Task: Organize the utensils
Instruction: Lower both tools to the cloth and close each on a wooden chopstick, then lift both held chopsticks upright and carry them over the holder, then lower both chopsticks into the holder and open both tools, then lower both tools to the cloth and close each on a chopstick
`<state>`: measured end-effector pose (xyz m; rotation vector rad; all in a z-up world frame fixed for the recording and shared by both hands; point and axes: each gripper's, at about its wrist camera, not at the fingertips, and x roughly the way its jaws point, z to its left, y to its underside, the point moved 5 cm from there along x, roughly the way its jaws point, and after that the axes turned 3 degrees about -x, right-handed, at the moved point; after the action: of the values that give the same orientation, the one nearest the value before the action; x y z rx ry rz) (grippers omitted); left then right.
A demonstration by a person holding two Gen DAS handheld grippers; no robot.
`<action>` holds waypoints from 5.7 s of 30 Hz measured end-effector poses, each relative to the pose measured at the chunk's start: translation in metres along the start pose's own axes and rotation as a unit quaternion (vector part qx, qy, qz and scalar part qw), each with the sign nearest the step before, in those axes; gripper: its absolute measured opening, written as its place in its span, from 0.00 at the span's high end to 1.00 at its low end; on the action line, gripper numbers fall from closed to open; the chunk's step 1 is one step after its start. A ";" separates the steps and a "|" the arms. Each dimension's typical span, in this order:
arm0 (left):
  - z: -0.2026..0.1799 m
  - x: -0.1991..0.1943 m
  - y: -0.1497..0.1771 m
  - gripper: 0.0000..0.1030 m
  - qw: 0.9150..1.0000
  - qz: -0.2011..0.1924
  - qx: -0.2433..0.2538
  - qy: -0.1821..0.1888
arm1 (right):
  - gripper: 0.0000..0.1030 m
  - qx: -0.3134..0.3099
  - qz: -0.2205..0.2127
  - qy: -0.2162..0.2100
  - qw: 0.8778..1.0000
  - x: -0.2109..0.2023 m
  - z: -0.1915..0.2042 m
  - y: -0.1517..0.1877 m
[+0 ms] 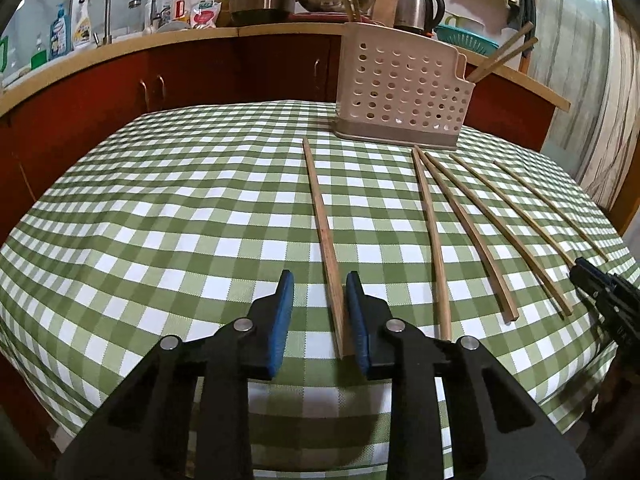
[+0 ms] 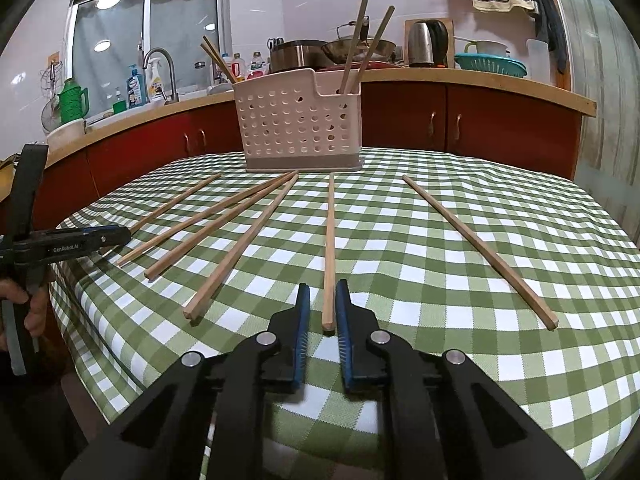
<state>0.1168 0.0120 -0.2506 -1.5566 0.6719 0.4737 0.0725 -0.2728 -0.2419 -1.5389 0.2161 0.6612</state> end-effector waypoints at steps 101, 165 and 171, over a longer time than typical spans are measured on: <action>-0.059 -0.143 -0.233 0.94 0.967 -0.240 0.047 0.068 | 0.94 -0.007 -0.240 0.005 0.971 -0.082 0.005 -0.263; -0.065 -0.042 -0.229 0.43 0.977 -0.199 0.025 0.068 | 0.62 -0.010 -0.189 0.034 0.981 -0.002 0.004 -0.230; -0.066 -0.059 -0.186 0.43 0.978 -0.198 0.044 0.037 | 0.62 -0.002 -0.152 0.038 0.988 -0.012 0.017 -0.173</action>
<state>0.1903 -0.0420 -0.0663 -1.5802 0.4163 0.0856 0.1482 -0.2423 -0.0880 -1.5610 0.0348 0.3628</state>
